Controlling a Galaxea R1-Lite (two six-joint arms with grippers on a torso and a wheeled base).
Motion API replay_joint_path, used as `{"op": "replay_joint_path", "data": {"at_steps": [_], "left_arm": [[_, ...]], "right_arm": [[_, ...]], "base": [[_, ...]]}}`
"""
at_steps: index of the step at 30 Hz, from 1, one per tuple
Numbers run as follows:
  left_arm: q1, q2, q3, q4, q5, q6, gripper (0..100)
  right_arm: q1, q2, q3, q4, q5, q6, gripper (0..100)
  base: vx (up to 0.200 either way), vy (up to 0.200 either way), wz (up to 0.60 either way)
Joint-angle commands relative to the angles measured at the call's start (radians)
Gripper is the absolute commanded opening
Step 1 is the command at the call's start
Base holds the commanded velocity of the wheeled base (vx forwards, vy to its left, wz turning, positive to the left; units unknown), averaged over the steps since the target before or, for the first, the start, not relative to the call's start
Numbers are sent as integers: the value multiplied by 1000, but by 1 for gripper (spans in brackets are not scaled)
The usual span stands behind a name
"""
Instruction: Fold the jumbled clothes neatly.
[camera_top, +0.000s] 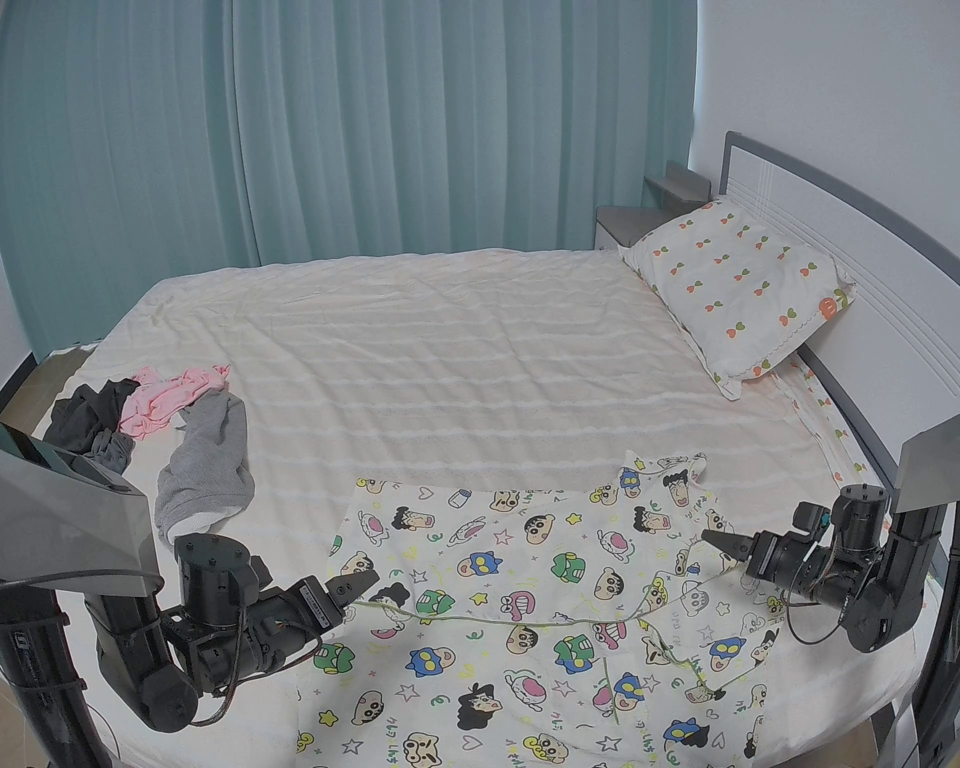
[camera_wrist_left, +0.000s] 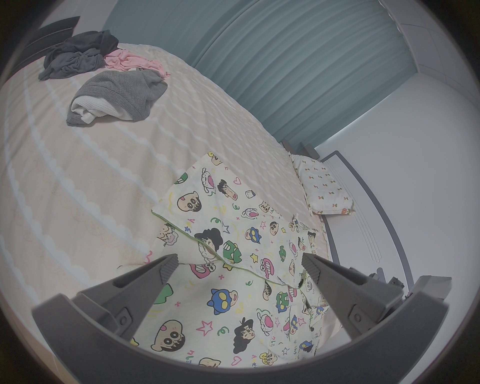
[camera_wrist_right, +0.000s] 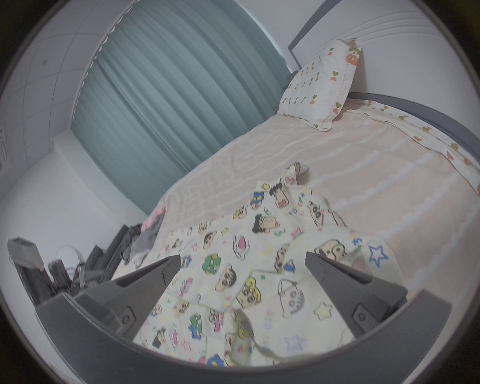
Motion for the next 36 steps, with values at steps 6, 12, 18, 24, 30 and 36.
{"op": "replay_joint_path", "data": {"at_steps": [6,12,18,24,30,36], "left_arm": [[-13,2,8,-20,3,-25,100],[-13,3,12,-21,5,-24,100],[-15,3,18,-21,5,-24,100],[-19,5,21,-21,6,-24,100],[-28,3,32,-21,6,-22,100],[-32,5,32,-21,8,-22,100]], "right_arm": [[-32,-14,-432,392,-64,67,100],[-34,89,-727,654,-82,70,100],[-38,203,-972,887,-107,70,100],[-40,354,-1198,1047,-194,68,100],[-34,420,-1345,1177,-245,68,100],[-3,460,-1446,1259,-246,68,100]], "base": [[0,0,0],[0,0,0],[0,0,0],[0,0,0],[0,0,0],[0,0,0]]}}
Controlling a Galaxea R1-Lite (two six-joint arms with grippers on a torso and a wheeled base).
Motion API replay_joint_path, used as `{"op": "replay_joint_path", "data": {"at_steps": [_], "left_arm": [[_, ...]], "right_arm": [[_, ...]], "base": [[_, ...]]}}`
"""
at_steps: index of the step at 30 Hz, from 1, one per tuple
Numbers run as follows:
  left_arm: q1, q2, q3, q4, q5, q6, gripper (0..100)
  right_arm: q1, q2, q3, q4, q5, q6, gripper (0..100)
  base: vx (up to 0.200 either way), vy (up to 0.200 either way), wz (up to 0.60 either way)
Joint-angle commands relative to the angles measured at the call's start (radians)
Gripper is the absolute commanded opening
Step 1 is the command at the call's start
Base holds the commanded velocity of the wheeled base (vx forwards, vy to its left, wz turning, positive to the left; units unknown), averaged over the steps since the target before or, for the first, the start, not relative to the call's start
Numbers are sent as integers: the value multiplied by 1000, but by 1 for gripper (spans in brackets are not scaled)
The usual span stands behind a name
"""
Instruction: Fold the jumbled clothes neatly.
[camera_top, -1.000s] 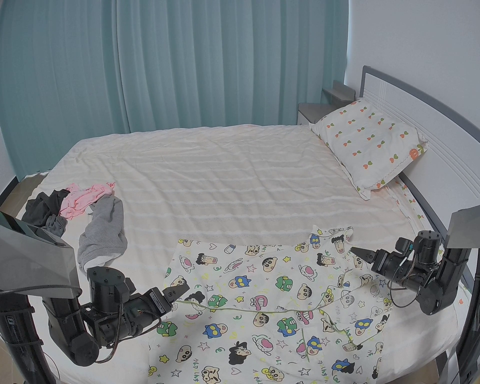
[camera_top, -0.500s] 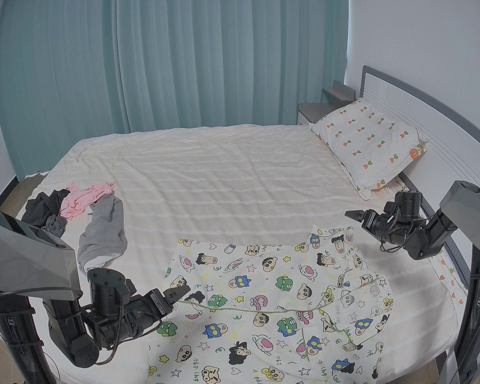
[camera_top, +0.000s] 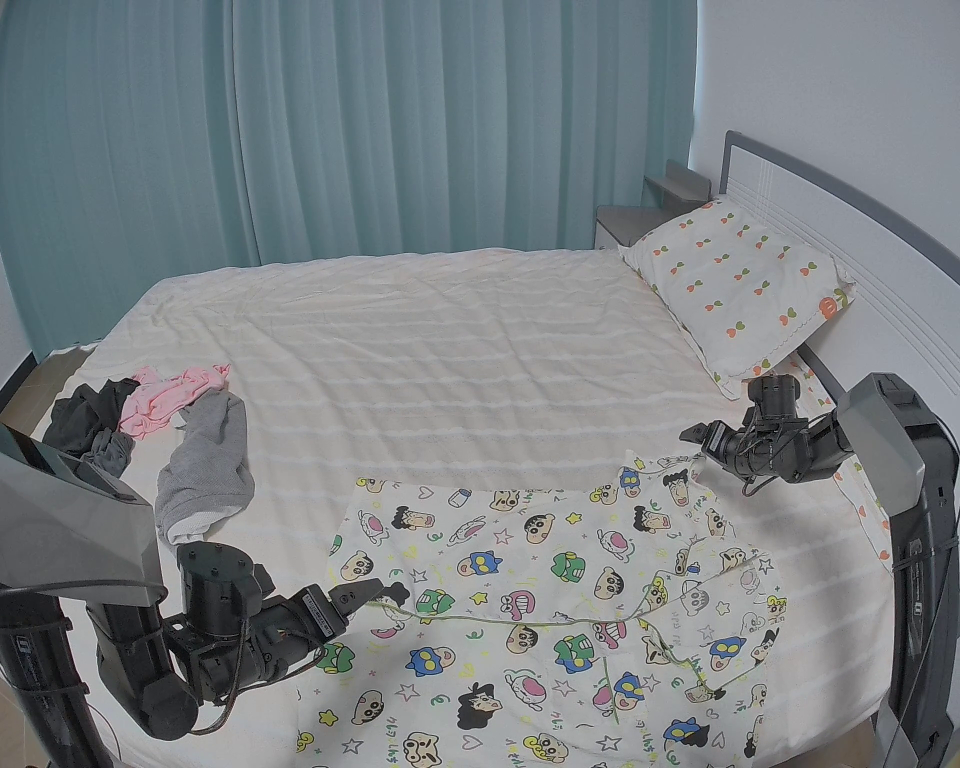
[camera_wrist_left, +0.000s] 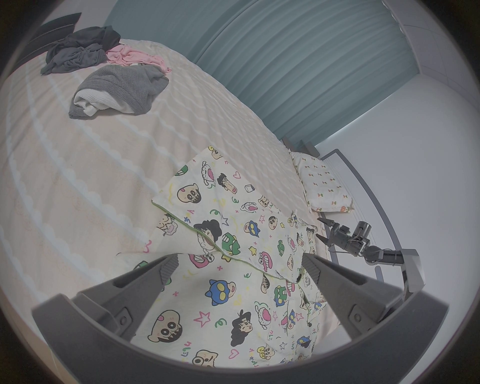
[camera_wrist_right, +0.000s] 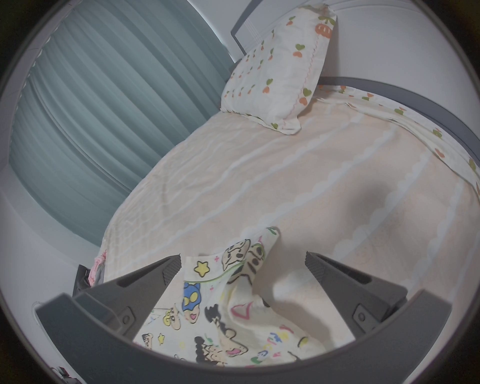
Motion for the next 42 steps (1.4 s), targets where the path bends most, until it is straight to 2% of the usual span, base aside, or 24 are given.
{"op": "replay_joint_path", "data": {"at_steps": [1,4,5,9,15,19,27,36,37,42], "left_arm": [[-5,2,5,-1,1,0,100],[-5,2,8,-1,-1,0,100],[-5,2,8,-1,1,0,100],[-5,2,9,-1,1,0,100],[-5,2,9,-1,-1,0,100],[-5,2,9,-1,1,0,100],[-5,2,9,-1,1,0,100],[-5,2,9,-1,1,0,100],[-5,2,9,-1,1,0,100],[-5,2,9,-1,1,0,100]], "right_arm": [[25,93,-118,60,-7,1,100],[33,118,-168,104,-5,-1,100],[34,130,-188,127,-7,-1,0],[33,155,-252,170,-13,2,0],[25,155,-302,138,-74,13,0],[25,149,-302,47,-91,51,0],[23,185,-286,-164,-94,45,0],[17,221,-315,-190,-96,5,0],[16,222,-315,-187,-96,-1,100],[8,239,-318,-181,-96,-12,100]], "base": [[0,0,0],[0,0,0],[0,0,0],[0,0,0],[0,0,0],[0,0,0],[0,0,0],[0,0,0],[0,0,0],[0,0,0]]}}
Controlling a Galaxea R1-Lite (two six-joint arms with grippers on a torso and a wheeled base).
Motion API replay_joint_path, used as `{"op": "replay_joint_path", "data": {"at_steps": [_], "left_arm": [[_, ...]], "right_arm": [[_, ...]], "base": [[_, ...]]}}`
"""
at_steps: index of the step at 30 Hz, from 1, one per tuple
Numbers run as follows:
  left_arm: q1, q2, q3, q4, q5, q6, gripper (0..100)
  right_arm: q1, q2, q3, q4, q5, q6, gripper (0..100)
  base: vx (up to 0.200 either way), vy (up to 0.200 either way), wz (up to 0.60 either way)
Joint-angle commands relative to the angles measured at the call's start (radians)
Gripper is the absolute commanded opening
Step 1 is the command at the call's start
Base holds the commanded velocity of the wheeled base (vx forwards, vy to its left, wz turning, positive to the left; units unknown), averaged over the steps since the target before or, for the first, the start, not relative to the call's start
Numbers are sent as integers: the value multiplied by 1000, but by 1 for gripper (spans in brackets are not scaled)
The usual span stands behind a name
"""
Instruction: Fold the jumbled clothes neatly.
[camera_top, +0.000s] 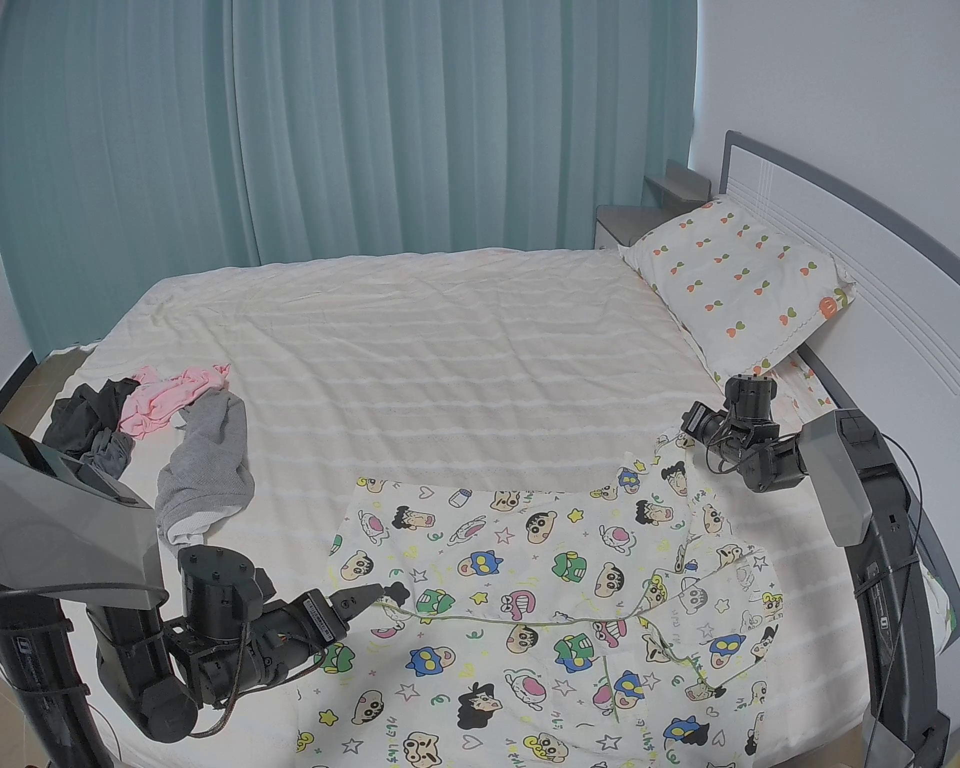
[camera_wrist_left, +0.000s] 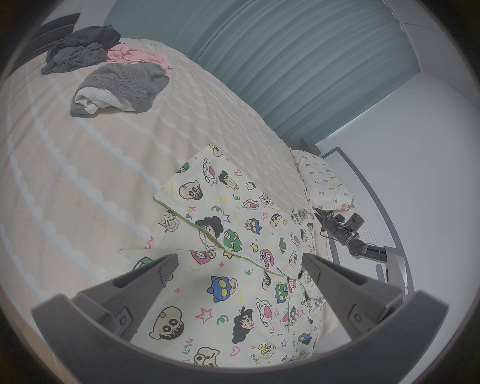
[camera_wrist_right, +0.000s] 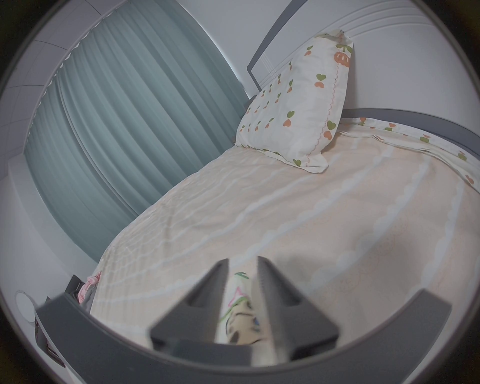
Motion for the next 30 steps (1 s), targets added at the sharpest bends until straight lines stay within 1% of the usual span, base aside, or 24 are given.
{"op": "replay_joint_path", "data": {"at_steps": [1,7,9,14,17,18,19,22,23,24,25,26,30], "left_arm": [[0,1,0,0,0,0,100],[0,1,0,0,-1,-2,100],[0,1,0,0,-1,-2,100],[0,1,0,0,-3,-5,100],[0,1,1,0,-3,-5,100],[0,1,1,0,-3,-5,100],[0,1,1,0,-3,-5,100],[-1,1,6,0,-3,-5,100],[-3,1,7,0,-3,-5,100],[-3,1,7,0,-3,-5,100],[-11,1,9,0,-3,-5,100],[-12,1,14,0,-3,-5,100],[-37,1,32,0,-4,-5,100]], "right_arm": [[-9,15,-2,6,-2,0,100],[-57,-31,27,9,-48,5,100],[-68,-89,113,1,-50,14,100],[-69,-304,435,-54,-30,43,100],[-55,-446,679,-155,-24,46,100],[-43,-506,785,-212,-9,46,100],[-38,-542,854,-250,5,46,100],[-26,-681,1145,-417,76,55,100],[-25,-709,1214,-456,93,57,100],[-25,-709,1214,-456,93,57,100],[-18,-755,1352,-520,119,55,100],[-9,-773,1429,-559,126,55,100],[5,-778,1622,-694,160,64,100]], "base": [[0,0,0],[0,0,0],[0,0,0],[0,0,0],[0,0,0],[0,0,0],[0,0,0],[0,0,0],[0,0,0],[0,0,0],[0,0,0],[-200,0,0],[-200,0,0]]}}
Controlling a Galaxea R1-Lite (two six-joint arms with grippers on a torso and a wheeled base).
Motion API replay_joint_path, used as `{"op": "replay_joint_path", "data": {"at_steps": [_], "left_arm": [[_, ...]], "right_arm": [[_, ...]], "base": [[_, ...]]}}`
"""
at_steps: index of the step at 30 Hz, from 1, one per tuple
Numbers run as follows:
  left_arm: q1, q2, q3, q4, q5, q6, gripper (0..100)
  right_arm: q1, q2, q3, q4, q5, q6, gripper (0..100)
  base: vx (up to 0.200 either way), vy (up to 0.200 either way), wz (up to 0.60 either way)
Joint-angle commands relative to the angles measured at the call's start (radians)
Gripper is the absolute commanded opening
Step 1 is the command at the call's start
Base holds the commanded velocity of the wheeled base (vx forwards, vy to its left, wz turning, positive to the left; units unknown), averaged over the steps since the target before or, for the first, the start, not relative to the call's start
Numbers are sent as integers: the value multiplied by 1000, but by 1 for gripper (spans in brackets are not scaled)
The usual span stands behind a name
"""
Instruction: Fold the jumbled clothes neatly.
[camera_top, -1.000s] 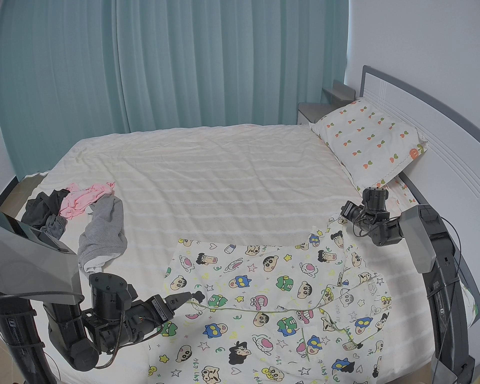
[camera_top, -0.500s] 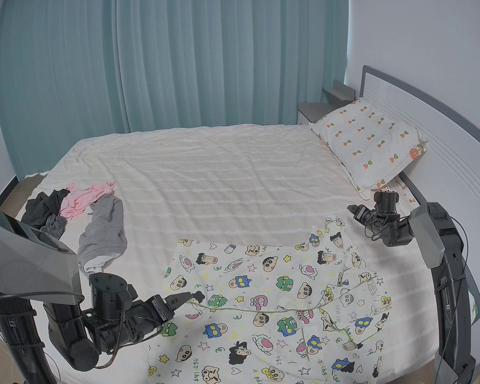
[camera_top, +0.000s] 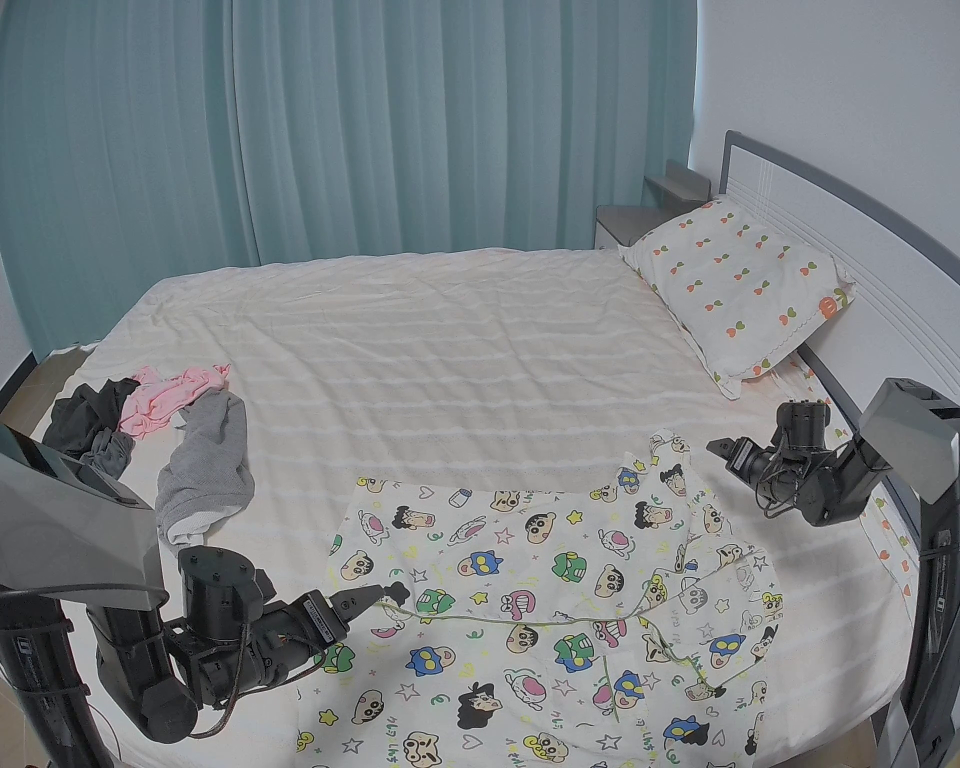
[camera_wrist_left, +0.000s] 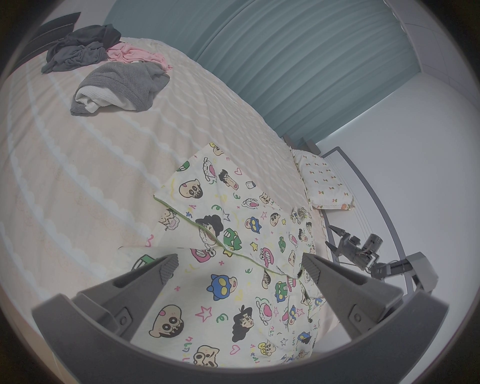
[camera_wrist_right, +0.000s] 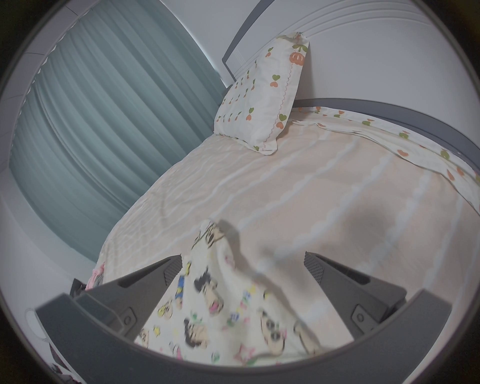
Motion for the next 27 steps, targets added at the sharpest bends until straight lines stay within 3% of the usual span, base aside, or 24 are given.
{"op": "replay_joint_path", "data": {"at_steps": [1,2,4,7,12,16,21,27], "left_arm": [[-39,0,29,0,-1,-1,100],[-39,0,29,0,-1,-1,100],[-44,0,34,0,-1,0,100],[-44,8,38,0,-1,5,100],[-67,17,49,0,2,11,100],[-67,20,57,0,2,37,100],[-62,19,112,6,12,178,100],[-57,16,112,101,15,186,100]], "right_arm": [[53,-335,755,-416,137,30,100],[53,-335,755,-416,137,30,100],[76,-326,869,-519,214,103,100],[99,-272,932,-583,280,104,100],[128,-89,981,-733,280,52,100],[131,-60,992,-735,283,17,100],[142,-91,1010,-733,294,15,100],[172,-114,1039,-733,301,11,100]], "base": [[-200,0,0],[-200,0,0],[-200,0,0],[-200,0,0],[-200,0,0],[-200,0,0],[0,0,0],[0,0,0]]}}
